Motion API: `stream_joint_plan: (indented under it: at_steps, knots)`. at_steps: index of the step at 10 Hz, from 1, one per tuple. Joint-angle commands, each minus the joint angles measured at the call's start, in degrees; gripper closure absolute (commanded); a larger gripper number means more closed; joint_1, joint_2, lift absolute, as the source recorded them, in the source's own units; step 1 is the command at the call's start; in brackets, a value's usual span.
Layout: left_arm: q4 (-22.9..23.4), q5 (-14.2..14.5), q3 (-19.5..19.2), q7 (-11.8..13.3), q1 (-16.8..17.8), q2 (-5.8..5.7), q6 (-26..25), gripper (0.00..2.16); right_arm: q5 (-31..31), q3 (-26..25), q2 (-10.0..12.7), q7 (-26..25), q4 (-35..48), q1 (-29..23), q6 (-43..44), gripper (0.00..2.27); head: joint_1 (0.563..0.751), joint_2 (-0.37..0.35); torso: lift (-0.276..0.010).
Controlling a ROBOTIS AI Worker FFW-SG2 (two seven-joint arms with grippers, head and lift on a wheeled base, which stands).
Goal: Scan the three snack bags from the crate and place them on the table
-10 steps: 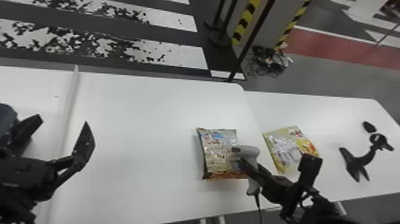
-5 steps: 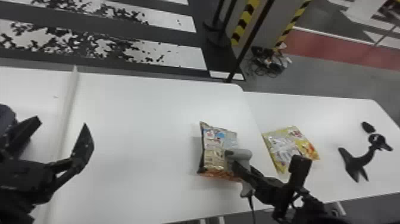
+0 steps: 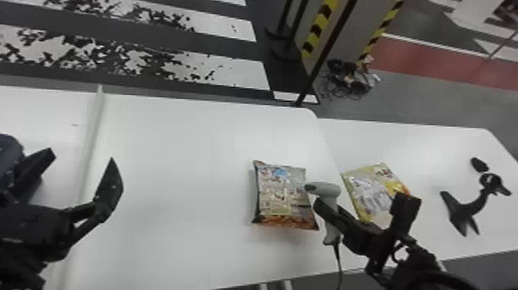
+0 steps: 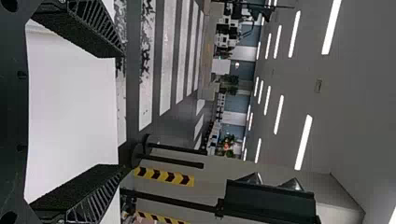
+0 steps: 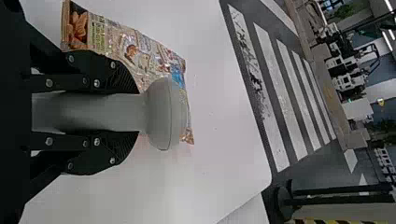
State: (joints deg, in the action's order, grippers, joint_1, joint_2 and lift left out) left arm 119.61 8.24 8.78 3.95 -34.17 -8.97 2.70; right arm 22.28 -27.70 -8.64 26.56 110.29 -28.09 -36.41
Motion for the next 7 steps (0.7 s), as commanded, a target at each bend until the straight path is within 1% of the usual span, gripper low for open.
stream_joint_plan:
  at_steps: [1, 4, 6, 7]
  knots:
    - [-0.17, 0.02, -0.08, 0.00, 0.33, -0.08, -0.03, 0.02, 0.04, -1.21, -0.15, 0.34, -0.34, 1.10, 0.77, 2.25, 0.695, -0.348, -0.062]
    - [-1.05, 0.11, -0.08, -0.09, 0.95, -0.08, -0.03, 0.02, -0.22, -2.62, -1.30, 0.42, -4.82, 4.80, 2.70, 2.25, 0.695, -0.350, -0.062]
    - [-1.14, 0.11, -0.34, -0.09, 1.21, 0.01, -0.20, 0.02, -0.66, -2.62, -2.70, 0.42, -10.01, 7.43, 5.34, 2.25, 0.695, -0.350, -0.062]
    - [-1.14, -0.07, -0.34, -0.09, 1.21, 0.01, -0.20, 0.02, -1.01, -2.44, -3.40, 1.22, -13.43, 8.49, 9.55, 2.25, 0.695, -0.350, -0.062]
